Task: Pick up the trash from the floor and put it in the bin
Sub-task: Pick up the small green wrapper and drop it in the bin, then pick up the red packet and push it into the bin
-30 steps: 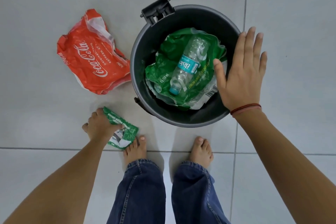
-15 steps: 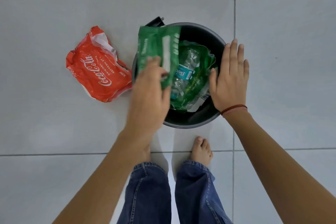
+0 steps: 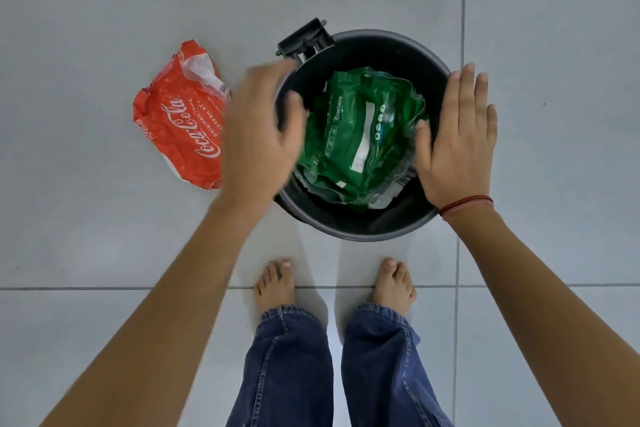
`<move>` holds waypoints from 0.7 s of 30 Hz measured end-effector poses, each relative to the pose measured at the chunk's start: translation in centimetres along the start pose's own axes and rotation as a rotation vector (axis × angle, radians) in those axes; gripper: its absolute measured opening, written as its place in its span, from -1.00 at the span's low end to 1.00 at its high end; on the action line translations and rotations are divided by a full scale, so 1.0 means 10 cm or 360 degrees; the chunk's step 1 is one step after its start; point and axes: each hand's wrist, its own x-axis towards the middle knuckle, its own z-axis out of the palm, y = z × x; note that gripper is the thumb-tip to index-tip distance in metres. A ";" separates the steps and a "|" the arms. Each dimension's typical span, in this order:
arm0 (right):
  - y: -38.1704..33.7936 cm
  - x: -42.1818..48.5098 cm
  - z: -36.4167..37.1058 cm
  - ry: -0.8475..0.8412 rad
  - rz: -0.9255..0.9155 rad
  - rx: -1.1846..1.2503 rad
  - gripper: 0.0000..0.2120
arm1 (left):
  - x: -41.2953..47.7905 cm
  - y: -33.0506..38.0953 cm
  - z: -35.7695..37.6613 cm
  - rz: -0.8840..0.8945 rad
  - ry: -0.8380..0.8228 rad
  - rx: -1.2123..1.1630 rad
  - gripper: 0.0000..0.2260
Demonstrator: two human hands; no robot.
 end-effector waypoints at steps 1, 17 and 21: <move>0.00 0.00 0.00 0.0004 -0.0004 -0.0003 -0.44 | 0.02 -0.16 -0.04 -0.0116 0.0202 0.0094 -0.70; 0.05 0.01 0.06 0.0082 -0.0029 0.0059 -0.43 | -1.59 -1.59 0.33 -0.0731 -0.1086 0.1110 -0.61; 0.04 0.00 0.06 0.0084 -0.0032 0.0068 -0.44 | -1.58 -1.47 0.16 -0.0829 -0.0858 0.0776 -0.80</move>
